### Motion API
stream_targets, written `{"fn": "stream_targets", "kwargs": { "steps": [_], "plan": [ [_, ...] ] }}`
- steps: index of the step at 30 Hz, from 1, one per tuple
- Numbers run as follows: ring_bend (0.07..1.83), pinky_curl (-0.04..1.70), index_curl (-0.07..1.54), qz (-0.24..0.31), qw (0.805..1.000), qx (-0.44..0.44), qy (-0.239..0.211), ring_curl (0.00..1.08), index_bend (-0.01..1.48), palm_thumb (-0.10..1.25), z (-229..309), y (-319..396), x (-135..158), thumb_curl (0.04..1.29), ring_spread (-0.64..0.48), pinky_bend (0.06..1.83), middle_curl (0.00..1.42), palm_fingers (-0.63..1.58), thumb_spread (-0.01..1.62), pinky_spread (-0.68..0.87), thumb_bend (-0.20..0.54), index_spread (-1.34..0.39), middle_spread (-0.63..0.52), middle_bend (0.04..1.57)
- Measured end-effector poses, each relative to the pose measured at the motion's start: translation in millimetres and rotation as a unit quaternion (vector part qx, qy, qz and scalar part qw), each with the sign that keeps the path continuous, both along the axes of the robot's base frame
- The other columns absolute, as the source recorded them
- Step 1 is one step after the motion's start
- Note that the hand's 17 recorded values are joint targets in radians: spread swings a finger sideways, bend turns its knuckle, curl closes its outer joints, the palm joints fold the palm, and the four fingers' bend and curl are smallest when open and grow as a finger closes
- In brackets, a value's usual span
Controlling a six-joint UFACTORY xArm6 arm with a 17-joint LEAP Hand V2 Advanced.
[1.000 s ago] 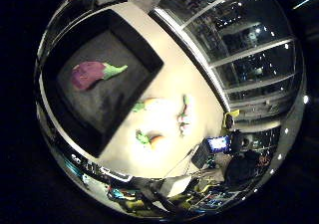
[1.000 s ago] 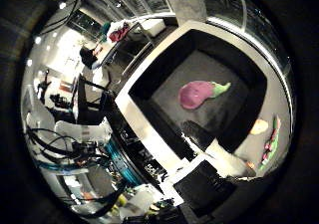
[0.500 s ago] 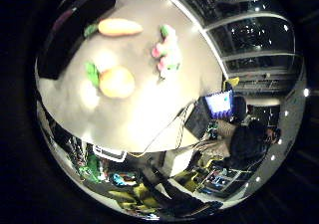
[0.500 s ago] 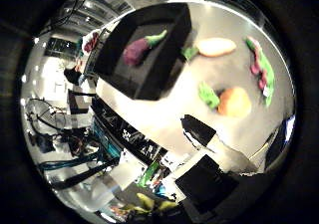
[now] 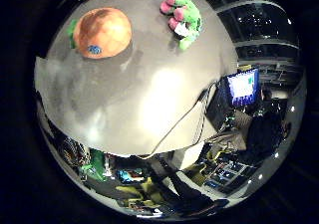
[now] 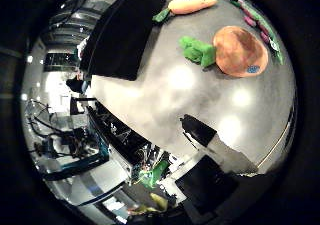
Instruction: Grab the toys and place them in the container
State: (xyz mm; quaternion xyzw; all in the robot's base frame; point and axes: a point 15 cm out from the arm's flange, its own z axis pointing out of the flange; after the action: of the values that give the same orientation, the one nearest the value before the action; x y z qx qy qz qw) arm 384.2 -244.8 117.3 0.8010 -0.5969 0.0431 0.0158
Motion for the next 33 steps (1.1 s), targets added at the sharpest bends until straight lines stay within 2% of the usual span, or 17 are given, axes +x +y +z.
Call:
{"fn": "stream_targets", "kwargs": {
  "steps": [10,16,20,21,23,24,25,27,29,30,31,32,33],
  "plan": [
    [0.36,0.30,0.26,0.011,1.000,0.003,0.006,0.25,0.16,0.75,-17.6,-9.4,39.8,0.37,0.08,0.47,0.33,0.20,0.97,0.42,-0.025,-0.40,-0.01,0.23],
    [0.39,0.29,0.26,0.017,1.000,0.008,0.021,0.25,0.16,0.77,-37.0,-11.4,48.6,0.37,0.04,0.48,0.33,0.26,0.96,0.41,-0.023,-0.40,-0.03,0.25],
    [0.47,0.28,0.26,0.020,0.999,0.007,0.028,0.27,0.15,0.77,-43.8,-12.6,45.9,0.37,-0.05,0.49,0.34,0.39,0.96,0.36,-0.025,-0.39,-0.07,0.29],
    [0.54,0.27,0.26,0.021,0.999,0.006,0.030,0.28,0.17,0.77,-44.7,-13.2,45.0,0.37,-0.09,0.47,0.36,0.54,0.96,0.32,-0.025,-0.39,-0.08,0.35],
    [0.56,0.25,0.26,0.021,0.999,0.006,0.031,0.26,0.16,0.77,-44.8,-14.1,44.2,0.37,-0.12,0.46,0.35,0.55,0.96,0.29,-0.025,-0.40,-0.09,0.36],
    [0.70,0.26,0.26,0.021,0.999,0.005,0.031,0.30,0.15,0.77,-44.3,-14.7,43.8,0.38,-0.18,0.49,0.37,0.73,0.96,0.18,-0.024,-0.41,-0.12,0.40],
    [0.74,0.26,0.26,0.021,0.999,0.005,0.031,0.31,0.15,0.77,-44.4,-14.9,43.5,0.38,-0.21,0.51,0.37,0.73,0.96,0.12,-0.025,-0.41,-0.14,0.41],
    [0.81,0.26,0.25,0.025,0.999,0.002,0.034,0.33,0.16,0.78,-43.9,-17.0,42.1,0.38,-0.23,0.57,0.38,0.97,0.96,0.04,-0.024,-0.43,-0.16,0.46],
    [0.88,0.28,0.27,0.026,0.999,-0.001,0.038,0.35,0.19,0.77,-43.9,-19.7,39.1,0.38,-0.26,0.67,0.41,1.17,0.96,-0.13,-0.026,-0.44,-0.18,0.53],
    [0.92,0.30,0.31,0.028,0.999,0.000,0.043,0.38,0.26,0.77,-44.2,-19.9,36.5,0.38,-0.26,0.72,0.45,1.31,0.96,-0.27,-0.028,-0.45,-0.20,0.63],
    [0.94,0.31,0.35,0.027,0.999,-0.001,0.045,0.40,0.35,0.77,-43.3,-21.3,35.0,0.38,-0.25,0.74,0.47,1.35,0.96,-0.37,-0.026,-0.44,-0.20,0.71],
    [0.95,0.31,0.36,0.026,0.999,0.000,0.045,0.40,0.37,0.77,-43.3,-21.6,34.7,0.38,-0.25,0.75,0.48,1.35,0.96,-0.39,-0.026,-0.44,-0.20,0.73],
    [0.95,0.31,0.39,0.024,0.999,-0.001,0.044,0.41,0.45,0.77,-42.2,-24.4,33.5,0.39,-0.24,0.75,0.49,1.46,0.96,-0.40,-0.027,-0.43,-0.19,0.75]
  ]
}}
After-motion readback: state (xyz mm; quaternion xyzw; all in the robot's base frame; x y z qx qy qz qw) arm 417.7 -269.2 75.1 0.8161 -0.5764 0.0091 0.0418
